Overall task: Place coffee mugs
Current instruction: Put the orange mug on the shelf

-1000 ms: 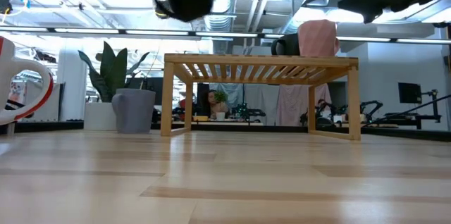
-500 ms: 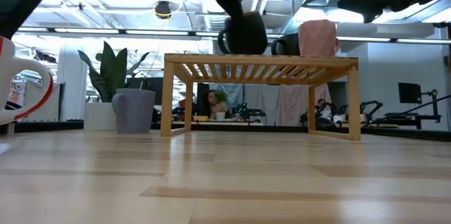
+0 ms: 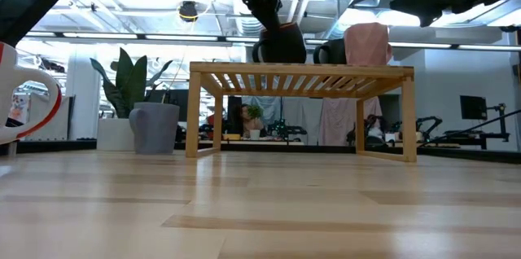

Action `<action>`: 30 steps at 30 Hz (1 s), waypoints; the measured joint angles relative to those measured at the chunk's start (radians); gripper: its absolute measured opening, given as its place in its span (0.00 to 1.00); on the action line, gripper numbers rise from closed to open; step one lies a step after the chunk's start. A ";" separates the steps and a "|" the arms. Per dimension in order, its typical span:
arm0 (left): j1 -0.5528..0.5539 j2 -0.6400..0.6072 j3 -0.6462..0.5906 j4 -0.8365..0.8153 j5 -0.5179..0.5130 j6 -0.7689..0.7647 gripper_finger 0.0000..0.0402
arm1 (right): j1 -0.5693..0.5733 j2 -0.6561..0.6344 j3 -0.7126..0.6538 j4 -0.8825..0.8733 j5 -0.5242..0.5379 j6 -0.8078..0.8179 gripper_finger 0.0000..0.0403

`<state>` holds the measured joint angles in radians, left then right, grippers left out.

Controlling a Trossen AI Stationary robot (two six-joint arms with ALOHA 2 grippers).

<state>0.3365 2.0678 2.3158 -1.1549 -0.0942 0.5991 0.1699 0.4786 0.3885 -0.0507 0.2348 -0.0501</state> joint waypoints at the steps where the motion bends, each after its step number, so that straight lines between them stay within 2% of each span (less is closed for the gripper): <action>1: 0.003 0.000 -0.004 0.006 0.009 0.000 0.02 | 0.000 0.000 0.000 0.000 0.000 0.002 0.48; 17: 0.017 0.000 -0.008 0.081 0.037 0.049 0.08 | 0.000 0.000 0.000 0.000 0.000 0.008 0.48; 30: 0.027 0.024 -0.009 0.124 -0.013 0.078 0.09 | 0.000 0.001 0.000 -0.001 -0.001 0.009 0.48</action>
<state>0.3634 2.0919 2.3071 -1.0312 -0.1074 0.6767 0.1696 0.4797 0.3885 -0.0513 0.2340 -0.0414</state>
